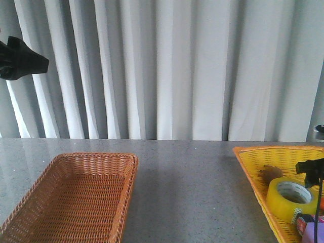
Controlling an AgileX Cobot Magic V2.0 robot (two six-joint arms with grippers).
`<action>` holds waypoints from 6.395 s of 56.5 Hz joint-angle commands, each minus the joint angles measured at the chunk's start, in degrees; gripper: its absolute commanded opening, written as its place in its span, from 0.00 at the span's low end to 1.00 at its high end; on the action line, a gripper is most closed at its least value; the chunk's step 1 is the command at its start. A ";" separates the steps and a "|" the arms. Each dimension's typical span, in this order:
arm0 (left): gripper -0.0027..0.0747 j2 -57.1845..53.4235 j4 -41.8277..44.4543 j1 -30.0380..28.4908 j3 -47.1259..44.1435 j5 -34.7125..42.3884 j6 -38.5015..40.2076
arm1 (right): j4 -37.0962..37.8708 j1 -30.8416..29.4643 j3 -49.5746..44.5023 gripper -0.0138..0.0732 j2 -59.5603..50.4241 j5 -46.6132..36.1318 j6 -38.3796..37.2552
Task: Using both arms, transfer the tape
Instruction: 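Lower the right gripper onto the yellow tape roll and grasp it, then carry the tape roll with the right gripper and set it on the table, then lift the right gripper away and move the left gripper toward the tape, then lower the left gripper onto the tape roll and grasp its rim, then lift the tape roll with the left gripper over the brown basket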
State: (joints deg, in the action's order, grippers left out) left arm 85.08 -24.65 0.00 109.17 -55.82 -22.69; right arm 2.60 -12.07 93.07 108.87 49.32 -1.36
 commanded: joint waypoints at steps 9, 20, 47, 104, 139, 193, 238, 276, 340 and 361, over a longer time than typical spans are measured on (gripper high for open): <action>0.71 -2.09 -1.12 0.00 1.68 3.86 1.10 | -0.66 -0.12 6.14 0.77 1.98 -0.62 2.64; 0.71 -2.09 -1.12 0.00 1.68 3.92 1.10 | -2.60 -0.12 10.05 0.74 6.07 1.03 5.30; 0.71 -2.09 -1.12 0.00 1.68 3.57 1.10 | -6.26 -0.12 14.19 0.32 10.60 5.42 11.22; 0.71 -2.26 -1.12 0.00 1.68 2.97 1.10 | -5.13 26.65 28.15 0.17 5.75 16.38 17.88; 0.71 -2.26 -1.12 0.00 1.68 1.93 1.05 | -1.72 29.31 23.88 0.59 13.33 12.77 10.84; 0.71 -2.07 -7.13 3.86 1.68 2.52 0.73 | 0.34 14.57 23.70 0.15 -23.85 7.49 5.86; 0.71 23.70 15.15 28.73 1.70 17.16 10.76 | 0.14 14.12 23.70 0.15 -24.51 7.95 4.88; 0.71 34.23 12.56 29.60 1.75 20.03 16.07 | 0.14 14.12 23.70 0.15 -24.51 8.02 4.88; 0.27 40.37 12.79 31.99 1.75 23.88 28.81 | 0.14 14.12 23.70 0.15 -24.51 8.45 4.88; 0.03 28.60 20.41 31.63 1.75 27.86 26.59 | 0.14 14.12 23.70 0.15 -24.51 8.41 4.88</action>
State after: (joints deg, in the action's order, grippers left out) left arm 124.15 -7.31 31.98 108.87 -34.78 3.26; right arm 2.57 2.41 115.21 86.01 61.60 3.62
